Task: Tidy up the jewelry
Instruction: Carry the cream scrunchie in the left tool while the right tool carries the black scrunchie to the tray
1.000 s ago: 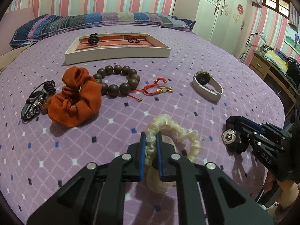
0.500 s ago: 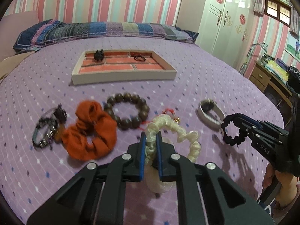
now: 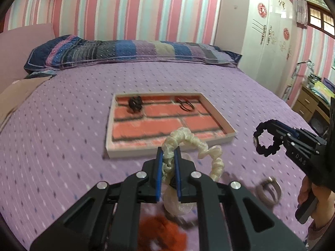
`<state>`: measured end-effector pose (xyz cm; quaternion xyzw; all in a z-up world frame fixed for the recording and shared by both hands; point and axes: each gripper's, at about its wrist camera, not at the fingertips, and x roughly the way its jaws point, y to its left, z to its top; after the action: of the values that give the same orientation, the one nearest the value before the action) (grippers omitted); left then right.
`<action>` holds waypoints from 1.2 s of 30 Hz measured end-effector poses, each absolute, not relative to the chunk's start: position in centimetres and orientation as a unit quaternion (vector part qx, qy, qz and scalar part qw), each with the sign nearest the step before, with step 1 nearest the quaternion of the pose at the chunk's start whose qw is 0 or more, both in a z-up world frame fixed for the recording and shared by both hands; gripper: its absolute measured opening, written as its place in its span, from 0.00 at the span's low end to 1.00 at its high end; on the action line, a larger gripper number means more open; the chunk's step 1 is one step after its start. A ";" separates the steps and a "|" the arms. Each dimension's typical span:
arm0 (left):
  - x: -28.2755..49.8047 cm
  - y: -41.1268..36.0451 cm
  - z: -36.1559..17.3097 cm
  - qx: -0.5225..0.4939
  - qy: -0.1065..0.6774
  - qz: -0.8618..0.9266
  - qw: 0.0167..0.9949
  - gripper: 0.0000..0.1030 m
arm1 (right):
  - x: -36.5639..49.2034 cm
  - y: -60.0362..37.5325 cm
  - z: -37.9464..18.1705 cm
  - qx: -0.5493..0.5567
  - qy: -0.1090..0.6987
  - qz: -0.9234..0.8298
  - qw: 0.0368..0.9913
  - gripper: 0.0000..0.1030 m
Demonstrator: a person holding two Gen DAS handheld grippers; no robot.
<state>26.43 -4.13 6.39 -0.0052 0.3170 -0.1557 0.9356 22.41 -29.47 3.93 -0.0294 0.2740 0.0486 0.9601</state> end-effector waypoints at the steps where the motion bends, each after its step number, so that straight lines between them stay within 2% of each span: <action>1: 27.4 -3.9 6.5 -0.004 0.319 -0.152 0.935 0.11 | 24.0 -29.2 4.1 -0.029 0.275 0.049 0.960 0.20; 9: 36.9 -2.1 5.5 -0.009 0.350 -0.121 0.929 0.11 | 34.0 -27.9 3.3 -0.041 0.296 0.041 0.953 0.20; 18: 45.9 -2.5 1.6 -0.010 0.410 -0.080 0.909 0.11 | 43.2 -27.4 0.3 -0.027 0.342 0.023 0.939 0.20; 27: 50.8 -3.1 -2.0 -0.011 0.461 -0.056 0.886 0.11 | 49.1 -27.1 -3.6 -0.022 0.413 -0.003 0.911 0.20; 36: 52.9 -2.9 -3.6 0.000 0.487 -0.043 0.873 0.12 | 51.5 -27.3 -5.8 -0.026 0.468 -0.024 0.883 0.20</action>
<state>52.88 -2.85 -3.61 0.0000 0.4866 -0.0434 0.8725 51.46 -27.28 -5.81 -0.0261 0.4681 -0.0243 0.8830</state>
